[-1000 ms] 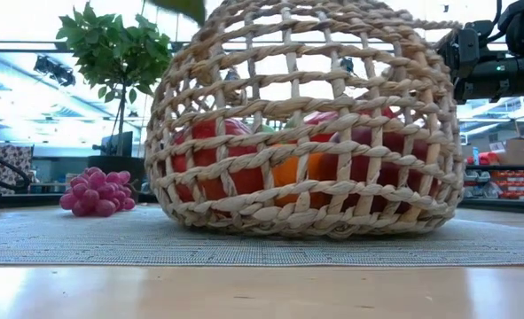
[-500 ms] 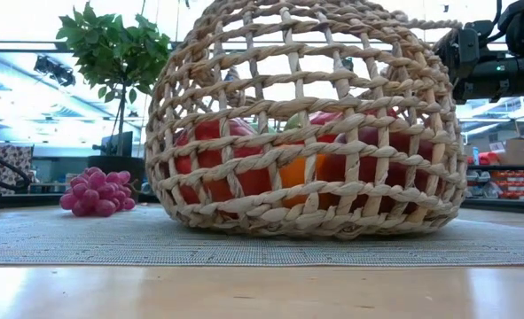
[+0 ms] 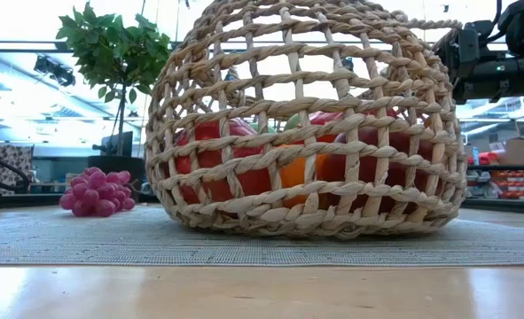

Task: Build produce basket
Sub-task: Put the green cucumber into the brown basket

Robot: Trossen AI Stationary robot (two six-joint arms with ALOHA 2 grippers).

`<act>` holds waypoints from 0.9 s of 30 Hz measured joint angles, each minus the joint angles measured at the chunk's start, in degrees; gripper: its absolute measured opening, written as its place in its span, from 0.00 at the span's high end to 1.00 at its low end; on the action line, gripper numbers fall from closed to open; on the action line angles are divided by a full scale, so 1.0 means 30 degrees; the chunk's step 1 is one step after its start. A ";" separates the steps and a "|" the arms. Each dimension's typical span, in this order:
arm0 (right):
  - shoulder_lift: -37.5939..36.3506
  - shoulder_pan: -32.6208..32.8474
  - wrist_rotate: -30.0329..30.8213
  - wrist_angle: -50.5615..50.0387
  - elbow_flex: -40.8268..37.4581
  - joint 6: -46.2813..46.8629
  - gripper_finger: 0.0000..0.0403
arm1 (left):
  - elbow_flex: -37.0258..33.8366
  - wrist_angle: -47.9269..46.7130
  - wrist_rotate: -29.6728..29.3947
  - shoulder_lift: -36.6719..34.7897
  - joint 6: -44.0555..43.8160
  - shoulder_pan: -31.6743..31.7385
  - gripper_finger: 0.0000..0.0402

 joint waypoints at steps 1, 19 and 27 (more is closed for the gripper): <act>0.0000 0.0000 0.0004 0.0000 0.0000 0.0000 0.02 | 0.0000 0.0095 -0.0417 0.0003 0.1534 0.0159 0.61; 0.0000 0.0000 0.0002 0.0000 0.0000 0.0000 0.02 | -0.0015 -0.0199 -0.3147 0.0189 2.2647 0.2545 0.61; 0.0000 0.0000 0.0003 0.0000 0.0000 0.0000 0.02 | -0.0015 -0.0193 -0.3996 0.0189 2.2685 0.3199 0.61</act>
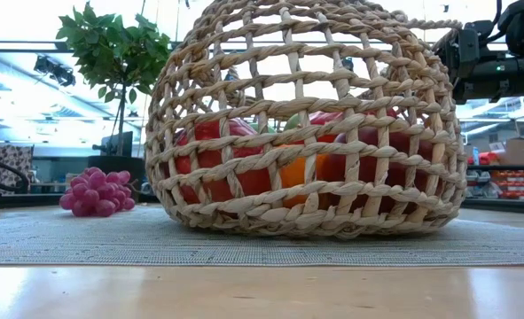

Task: Build produce basket
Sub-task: Put the green cucumber into the brown basket

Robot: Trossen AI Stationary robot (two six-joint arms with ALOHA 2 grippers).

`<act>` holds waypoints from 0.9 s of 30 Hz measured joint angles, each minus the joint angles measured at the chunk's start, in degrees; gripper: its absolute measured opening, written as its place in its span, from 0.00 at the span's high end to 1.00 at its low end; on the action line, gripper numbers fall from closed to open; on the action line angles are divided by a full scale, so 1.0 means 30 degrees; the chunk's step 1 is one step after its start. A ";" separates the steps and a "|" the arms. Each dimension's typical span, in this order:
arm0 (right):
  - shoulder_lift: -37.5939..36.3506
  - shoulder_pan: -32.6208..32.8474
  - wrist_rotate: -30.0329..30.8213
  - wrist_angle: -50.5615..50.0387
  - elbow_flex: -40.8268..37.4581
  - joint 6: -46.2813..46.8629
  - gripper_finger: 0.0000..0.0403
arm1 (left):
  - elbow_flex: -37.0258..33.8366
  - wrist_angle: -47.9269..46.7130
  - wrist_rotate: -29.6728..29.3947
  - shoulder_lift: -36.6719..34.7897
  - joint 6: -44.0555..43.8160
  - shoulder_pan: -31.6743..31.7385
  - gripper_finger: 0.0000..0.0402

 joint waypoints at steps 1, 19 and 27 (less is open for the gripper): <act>0.0000 0.0000 -0.0001 0.0000 0.0000 0.0000 0.02 | 0.0000 0.0013 0.0000 0.0000 -0.1106 0.0134 0.61; 0.0000 0.0000 -0.0003 0.0000 0.0000 0.0000 0.02 | -0.0029 0.0051 0.6436 -0.0007 -1.3746 0.4611 0.61; 0.0000 0.0000 -0.0005 0.0000 0.0000 0.0000 0.02 | -0.3021 0.3926 0.9040 -0.0062 -1.4674 0.5371 0.61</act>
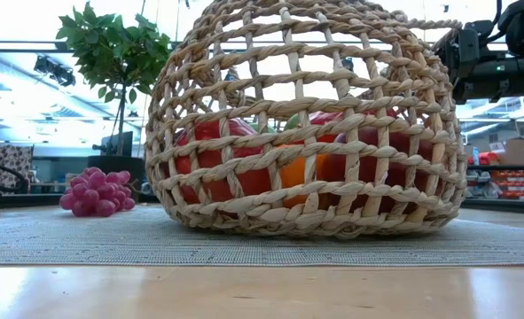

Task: Build produce basket
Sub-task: Put the green cucumber into the brown basket

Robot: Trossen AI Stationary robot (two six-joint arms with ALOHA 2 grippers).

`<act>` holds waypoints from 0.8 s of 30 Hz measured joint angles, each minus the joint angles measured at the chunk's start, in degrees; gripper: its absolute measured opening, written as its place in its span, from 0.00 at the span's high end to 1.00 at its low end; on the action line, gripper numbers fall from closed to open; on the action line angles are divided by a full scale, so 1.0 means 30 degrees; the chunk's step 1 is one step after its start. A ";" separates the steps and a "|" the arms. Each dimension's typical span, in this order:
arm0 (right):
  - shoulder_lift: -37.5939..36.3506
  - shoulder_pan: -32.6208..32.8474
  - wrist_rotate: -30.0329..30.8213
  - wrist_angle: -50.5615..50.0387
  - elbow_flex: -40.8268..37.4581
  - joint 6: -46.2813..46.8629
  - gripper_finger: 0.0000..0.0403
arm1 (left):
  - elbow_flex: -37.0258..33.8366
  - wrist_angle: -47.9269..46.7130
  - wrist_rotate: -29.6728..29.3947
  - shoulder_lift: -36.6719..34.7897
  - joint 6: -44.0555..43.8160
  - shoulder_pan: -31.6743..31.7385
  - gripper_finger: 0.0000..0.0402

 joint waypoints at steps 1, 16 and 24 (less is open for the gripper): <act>0.0000 0.0000 0.0006 0.0000 0.0000 0.0000 0.02 | -0.0420 0.0662 0.0186 -0.0004 0.0266 0.0000 0.61; 0.0007 0.0000 0.0007 -0.0008 0.0000 0.0000 0.02 | -0.3769 0.6509 0.2853 0.0032 0.1862 0.0816 0.61; 0.0000 0.0000 0.0007 0.0000 0.0000 0.0000 0.02 | -0.2944 0.7146 0.3615 -0.0236 0.0377 0.1386 0.61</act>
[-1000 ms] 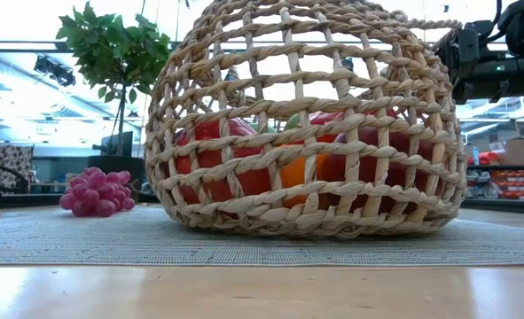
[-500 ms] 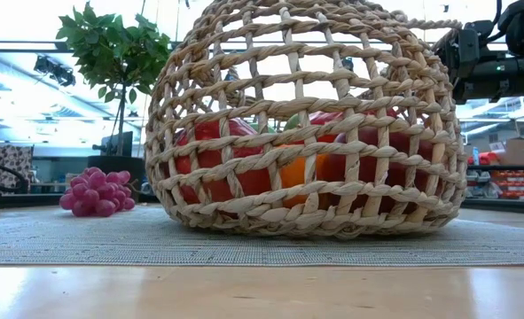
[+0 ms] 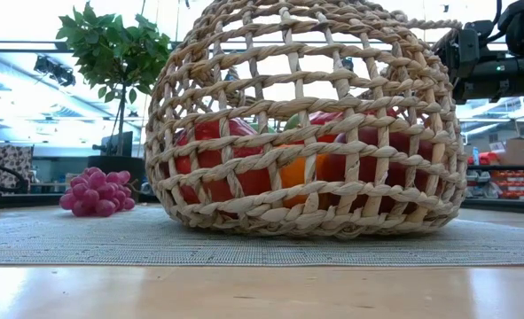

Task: Build produce basket
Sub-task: Put the green cucumber into the brown basket

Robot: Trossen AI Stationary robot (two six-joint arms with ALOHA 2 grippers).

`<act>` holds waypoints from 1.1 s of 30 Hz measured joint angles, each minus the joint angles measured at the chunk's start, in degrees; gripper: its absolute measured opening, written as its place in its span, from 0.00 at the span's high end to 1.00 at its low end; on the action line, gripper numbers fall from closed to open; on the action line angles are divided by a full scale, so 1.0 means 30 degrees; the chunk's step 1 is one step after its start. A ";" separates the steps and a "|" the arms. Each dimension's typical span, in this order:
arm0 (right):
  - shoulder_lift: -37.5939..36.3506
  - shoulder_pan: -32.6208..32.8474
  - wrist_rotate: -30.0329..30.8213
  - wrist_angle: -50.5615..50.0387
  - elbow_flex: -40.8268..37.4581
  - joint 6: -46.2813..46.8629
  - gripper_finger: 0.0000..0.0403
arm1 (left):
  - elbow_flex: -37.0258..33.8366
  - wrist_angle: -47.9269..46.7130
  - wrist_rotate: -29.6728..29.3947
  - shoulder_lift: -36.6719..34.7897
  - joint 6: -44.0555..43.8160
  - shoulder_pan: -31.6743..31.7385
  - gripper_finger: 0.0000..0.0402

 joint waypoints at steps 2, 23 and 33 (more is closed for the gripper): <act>0.0000 0.0000 0.0000 -0.0007 0.0000 0.0000 0.02 | 0.0033 -0.0194 0.0274 -0.0001 -0.1374 0.0167 0.61; 0.0007 0.0000 0.0000 0.0001 0.0000 0.0000 0.02 | 0.0006 -0.0203 0.0535 -0.0235 0.0654 -0.0061 0.61; 0.0000 0.0007 -0.0007 0.0000 0.0000 0.0000 0.02 | -0.0023 -0.1510 0.1286 -0.1284 0.2338 -0.0199 0.61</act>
